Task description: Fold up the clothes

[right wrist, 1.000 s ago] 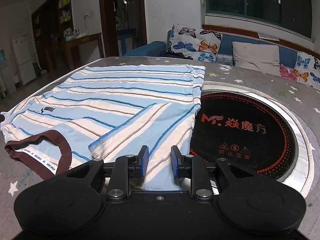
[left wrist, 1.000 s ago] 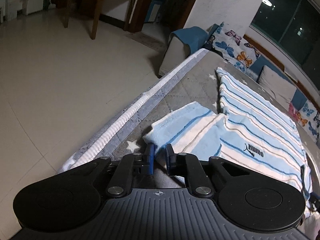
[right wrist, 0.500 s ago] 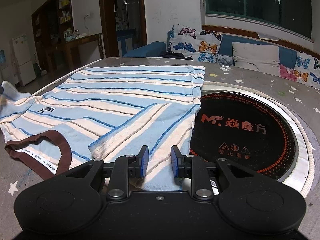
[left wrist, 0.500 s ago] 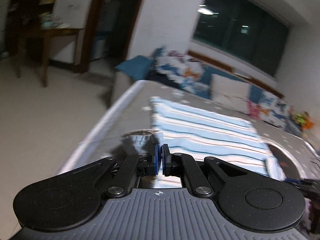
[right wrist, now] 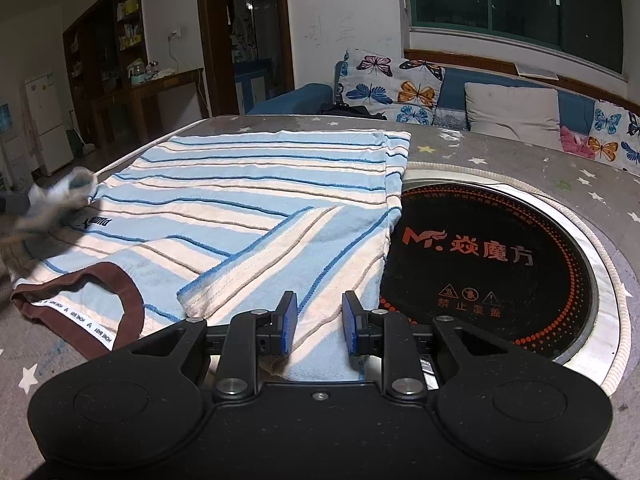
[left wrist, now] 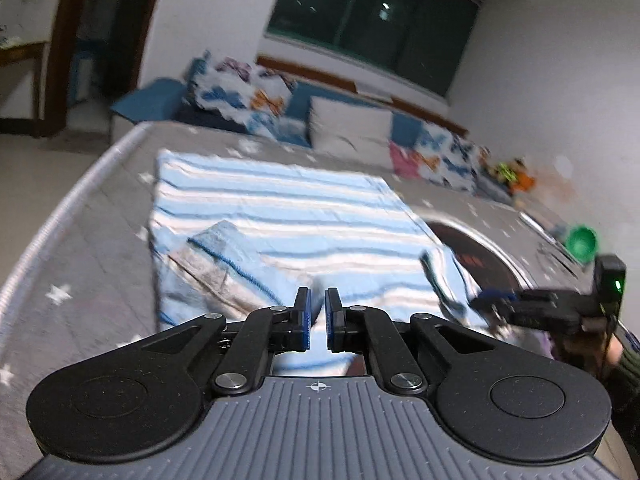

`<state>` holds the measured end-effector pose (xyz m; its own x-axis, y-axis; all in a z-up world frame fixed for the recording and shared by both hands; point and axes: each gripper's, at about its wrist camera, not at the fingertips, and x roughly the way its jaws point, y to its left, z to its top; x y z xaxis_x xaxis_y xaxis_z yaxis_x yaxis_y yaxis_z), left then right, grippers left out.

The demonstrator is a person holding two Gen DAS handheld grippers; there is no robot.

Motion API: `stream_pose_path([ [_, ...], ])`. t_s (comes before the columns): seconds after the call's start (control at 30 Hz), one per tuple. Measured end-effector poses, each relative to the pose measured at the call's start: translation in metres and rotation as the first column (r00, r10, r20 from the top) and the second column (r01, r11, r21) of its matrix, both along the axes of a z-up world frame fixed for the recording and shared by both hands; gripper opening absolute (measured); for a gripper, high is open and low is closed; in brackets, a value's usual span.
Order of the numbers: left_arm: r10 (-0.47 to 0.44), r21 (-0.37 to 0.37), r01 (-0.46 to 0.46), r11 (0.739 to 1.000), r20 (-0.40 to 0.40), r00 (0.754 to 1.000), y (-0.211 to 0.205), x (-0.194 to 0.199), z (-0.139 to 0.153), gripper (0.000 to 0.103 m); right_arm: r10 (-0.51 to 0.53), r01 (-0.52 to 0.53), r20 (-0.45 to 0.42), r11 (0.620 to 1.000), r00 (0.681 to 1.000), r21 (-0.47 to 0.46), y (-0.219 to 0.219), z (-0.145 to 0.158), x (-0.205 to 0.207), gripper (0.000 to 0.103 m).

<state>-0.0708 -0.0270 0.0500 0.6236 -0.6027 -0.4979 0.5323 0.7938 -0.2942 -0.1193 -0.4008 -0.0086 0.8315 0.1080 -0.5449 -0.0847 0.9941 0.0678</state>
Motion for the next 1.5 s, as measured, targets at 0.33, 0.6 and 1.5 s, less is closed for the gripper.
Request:
stream_pose_path([
  [0.33,0.084,-0.018,-0.084,0.996,-0.019,0.996,0.019,0.039,0.002,0.023,0.003,-0.003,0.0,1.0,1.0,0.003,0.0,0.0,0.0,0.028],
  [0.6,0.146,0.058,-0.14,0.988,-0.109,0.983,0.014,0.085,-0.021,0.017,0.004,-0.004,0.0,1.0,1.0,0.003,-0.001,0.0,0.001,0.028],
  [1.5,0.142,0.102,-0.134,0.986,-0.073,0.987,0.02,0.067,-0.015,0.017,0.014,-0.014,0.0,1.0,1.0,0.004,-0.006,-0.001,0.003,0.034],
])
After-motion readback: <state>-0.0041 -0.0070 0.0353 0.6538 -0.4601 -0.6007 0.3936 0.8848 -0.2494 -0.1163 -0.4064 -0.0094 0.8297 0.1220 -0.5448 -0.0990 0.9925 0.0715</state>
